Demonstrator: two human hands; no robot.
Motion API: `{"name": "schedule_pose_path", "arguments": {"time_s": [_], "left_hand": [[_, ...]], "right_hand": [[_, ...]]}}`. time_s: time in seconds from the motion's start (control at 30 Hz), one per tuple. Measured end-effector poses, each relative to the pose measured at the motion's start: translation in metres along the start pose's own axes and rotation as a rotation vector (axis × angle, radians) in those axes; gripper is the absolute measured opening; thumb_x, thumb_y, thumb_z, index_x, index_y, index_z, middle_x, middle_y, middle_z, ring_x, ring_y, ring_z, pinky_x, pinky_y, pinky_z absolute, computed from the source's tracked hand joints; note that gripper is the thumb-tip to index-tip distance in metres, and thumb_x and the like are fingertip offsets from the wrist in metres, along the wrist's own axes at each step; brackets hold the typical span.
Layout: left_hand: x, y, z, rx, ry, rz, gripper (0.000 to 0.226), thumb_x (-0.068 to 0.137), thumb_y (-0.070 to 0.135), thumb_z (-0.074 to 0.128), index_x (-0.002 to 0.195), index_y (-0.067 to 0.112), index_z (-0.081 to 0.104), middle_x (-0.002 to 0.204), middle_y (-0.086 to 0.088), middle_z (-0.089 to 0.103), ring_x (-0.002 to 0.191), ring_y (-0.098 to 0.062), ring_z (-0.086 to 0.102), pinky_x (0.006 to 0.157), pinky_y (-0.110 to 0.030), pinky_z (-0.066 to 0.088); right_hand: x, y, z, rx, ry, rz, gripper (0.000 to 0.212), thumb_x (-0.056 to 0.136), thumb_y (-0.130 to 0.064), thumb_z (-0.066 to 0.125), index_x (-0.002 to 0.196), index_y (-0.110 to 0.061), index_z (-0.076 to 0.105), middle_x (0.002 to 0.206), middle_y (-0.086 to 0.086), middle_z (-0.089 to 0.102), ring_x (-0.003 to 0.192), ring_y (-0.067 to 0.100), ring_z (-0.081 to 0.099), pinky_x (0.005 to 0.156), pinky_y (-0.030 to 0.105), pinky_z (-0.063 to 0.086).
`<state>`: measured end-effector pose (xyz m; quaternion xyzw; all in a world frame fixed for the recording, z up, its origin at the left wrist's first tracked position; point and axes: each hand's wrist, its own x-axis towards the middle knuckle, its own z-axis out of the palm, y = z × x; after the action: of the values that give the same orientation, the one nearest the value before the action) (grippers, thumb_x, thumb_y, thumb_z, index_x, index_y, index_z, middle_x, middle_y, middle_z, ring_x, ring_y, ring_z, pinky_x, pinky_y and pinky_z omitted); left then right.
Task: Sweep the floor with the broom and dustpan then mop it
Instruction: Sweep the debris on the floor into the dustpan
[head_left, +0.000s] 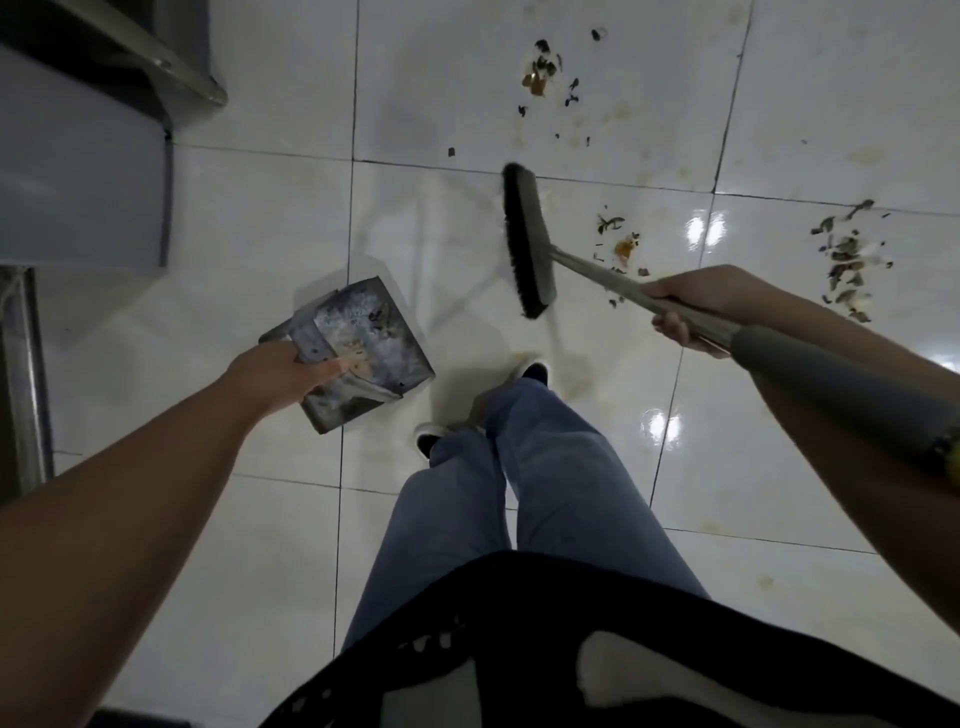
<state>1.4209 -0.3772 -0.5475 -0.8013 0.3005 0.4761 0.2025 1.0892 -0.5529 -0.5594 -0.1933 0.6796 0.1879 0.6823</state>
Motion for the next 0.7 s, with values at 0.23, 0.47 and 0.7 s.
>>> {"name": "schedule_pose_path", "arguments": {"time_s": [0.23,0.47,0.7], "left_hand": [[0.005,0.048,-0.011,-0.027,-0.002,0.047,0.053,0.084,0.057,0.054,0.109,0.01,0.059,0.093,-0.011,0.064,0.084,-0.025,0.06,0.072,-0.03,0.047],[0.002,0.076,-0.043,-0.071,0.076,0.122,0.039,0.084,0.05,0.059,0.065,0.017,0.048,0.067,-0.004,0.053,0.059,-0.013,0.047,0.051,-0.024,0.032],[0.022,0.077,-0.067,-0.128,0.135,0.124,0.039,0.086,0.046,0.059,0.082,0.008,0.05,0.067,-0.002,0.048,0.058,-0.012,0.045,0.05,-0.023,0.03]], "right_hand": [[-0.017,0.017,-0.049,0.149,0.098,0.028,0.031,0.101,-0.031,0.04,0.075,-0.014,0.039,0.042,0.001,0.046,0.019,0.003,0.038,0.026,0.007,0.034],[-0.02,0.031,-0.083,0.225,0.182,0.013,0.03,0.101,-0.029,0.039,0.076,-0.012,0.039,0.033,0.001,0.045,0.018,0.004,0.039,0.024,0.009,0.034],[-0.036,0.037,-0.1,0.312,0.249,-0.007,0.03,0.102,-0.02,0.035,0.073,-0.01,0.033,0.026,0.0,0.038,0.016,0.005,0.035,0.021,0.009,0.029]]}}
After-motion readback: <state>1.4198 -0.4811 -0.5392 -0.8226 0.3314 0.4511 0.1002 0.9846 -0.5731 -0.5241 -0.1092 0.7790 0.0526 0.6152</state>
